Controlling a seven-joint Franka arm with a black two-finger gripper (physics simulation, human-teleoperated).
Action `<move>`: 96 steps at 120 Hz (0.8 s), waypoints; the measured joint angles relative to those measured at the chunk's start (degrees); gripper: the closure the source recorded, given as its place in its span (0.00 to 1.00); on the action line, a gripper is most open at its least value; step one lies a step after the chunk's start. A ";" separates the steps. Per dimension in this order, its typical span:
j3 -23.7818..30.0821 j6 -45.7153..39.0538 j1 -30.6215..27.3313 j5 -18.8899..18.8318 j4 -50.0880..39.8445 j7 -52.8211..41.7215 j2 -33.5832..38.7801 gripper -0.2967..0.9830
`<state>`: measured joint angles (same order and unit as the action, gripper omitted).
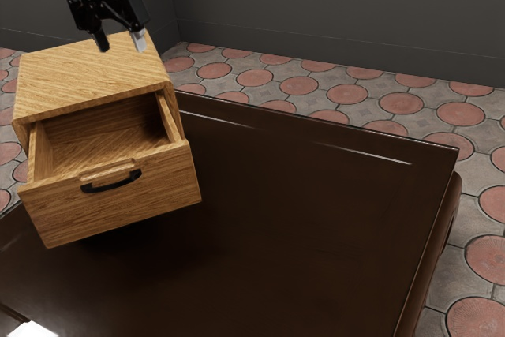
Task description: Push the drawer handle with one arm to close the drawer
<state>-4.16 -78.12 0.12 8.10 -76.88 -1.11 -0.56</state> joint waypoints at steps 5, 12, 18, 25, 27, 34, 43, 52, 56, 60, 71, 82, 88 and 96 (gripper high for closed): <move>-0.02 0.66 1.14 -0.51 -1.30 0.51 0.77 0.23; 1.89 0.70 0.98 -1.22 -7.19 1.44 5.38 0.23; 9.66 -0.86 -3.02 -2.10 -21.58 3.10 17.99 0.23; 23.16 -1.30 -14.42 0.68 -34.44 5.75 35.19 0.25; 27.27 -0.69 -19.71 2.35 -36.43 6.69 40.09 0.26; 34.91 2.84 -33.61 8.28 -41.00 10.14 53.44 0.32; 37.17 8.83 -46.39 17.53 -49.94 14.13 65.85 0.40; 35.73 15.45 -52.02 24.70 -54.21 17.68 70.78 0.49; 36.24 17.75 -52.90 27.97 -54.85 19.11 72.52 0.53; 37.71 19.40 -53.31 30.94 -55.07 20.46 73.80 0.56; 43.69 18.70 -53.32 35.94 -55.15 23.49 73.67 0.63; 45.71 15.01 -53.93 36.25 -54.36 25.83 70.50 0.70; 45.72 13.52 -54.56 35.58 -53.82 26.96 69.62 0.73; 44.50 12.15 -55.35 34.07 -53.64 28.34 69.21 0.76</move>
<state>40.34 -65.97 -55.22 42.17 -130.52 27.23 68.65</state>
